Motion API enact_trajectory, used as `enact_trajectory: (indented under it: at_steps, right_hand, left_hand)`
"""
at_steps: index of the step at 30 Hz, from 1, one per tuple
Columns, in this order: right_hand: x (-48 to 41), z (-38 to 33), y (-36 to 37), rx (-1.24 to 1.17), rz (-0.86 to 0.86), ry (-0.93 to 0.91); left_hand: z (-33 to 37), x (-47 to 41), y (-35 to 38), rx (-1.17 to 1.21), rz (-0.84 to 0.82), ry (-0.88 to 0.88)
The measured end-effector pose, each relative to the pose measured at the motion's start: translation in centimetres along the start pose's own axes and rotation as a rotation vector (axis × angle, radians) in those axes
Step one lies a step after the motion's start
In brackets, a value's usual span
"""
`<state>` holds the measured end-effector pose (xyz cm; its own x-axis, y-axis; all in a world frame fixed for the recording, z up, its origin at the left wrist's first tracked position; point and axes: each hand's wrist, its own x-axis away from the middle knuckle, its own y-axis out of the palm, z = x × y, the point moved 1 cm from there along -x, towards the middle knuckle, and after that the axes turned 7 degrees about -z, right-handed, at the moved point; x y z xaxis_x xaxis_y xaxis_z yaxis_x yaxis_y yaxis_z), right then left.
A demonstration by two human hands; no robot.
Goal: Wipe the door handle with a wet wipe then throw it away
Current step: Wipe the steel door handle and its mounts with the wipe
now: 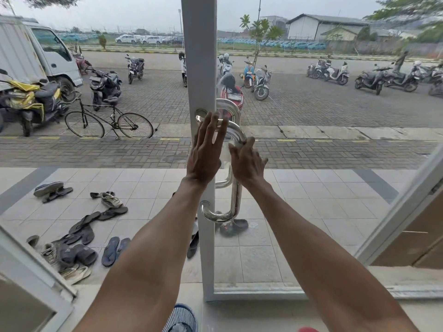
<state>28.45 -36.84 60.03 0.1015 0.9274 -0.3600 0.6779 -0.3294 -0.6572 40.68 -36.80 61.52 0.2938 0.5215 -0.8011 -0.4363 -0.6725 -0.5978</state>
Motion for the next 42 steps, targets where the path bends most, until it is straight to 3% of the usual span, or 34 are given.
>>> enact_trajectory:
  at_steps: [8, 12, 17, 22, 28, 32, 37, 42]
  right_hand:
    - [2.4, 3.3, 2.6, -0.014, -0.145, 0.088]
    - [1.8, 2.4, 1.6, 0.023, -0.133, 0.014]
    - [0.7, 0.6, -0.3, 0.023, -0.064, -0.107]
    - [2.1, 2.9, 1.6, -0.002, -0.151, -0.010]
    - [3.5, 4.4, 3.1, -0.002, -0.220, 0.046]
    - [2.2, 3.1, 1.5, 0.061, -0.173, -0.074]
    - [1.3, 2.2, 0.9, 0.036, -0.124, -0.137]
    - [2.9, 4.1, 2.8, 0.002, -0.145, -0.152]
  left_hand:
    - [0.9, 2.7, 2.0, -0.010, -0.078, 0.058]
    - [1.3, 4.1, 2.5, 0.014, -0.155, 0.099]
    - [2.4, 4.0, 2.7, 0.015, -0.117, 0.081]
    - [1.5, 3.7, 2.3, -0.177, -0.120, 0.144]
    - [0.7, 4.7, 2.5, -0.182, -0.200, 0.160]
    - [1.2, 5.8, 3.2, -0.124, -0.234, 0.140]
    - [2.7, 6.1, 4.0, 0.085, -0.150, 0.029]
    - [3.0, 7.5, 5.2, 0.235, -0.175, 0.072]
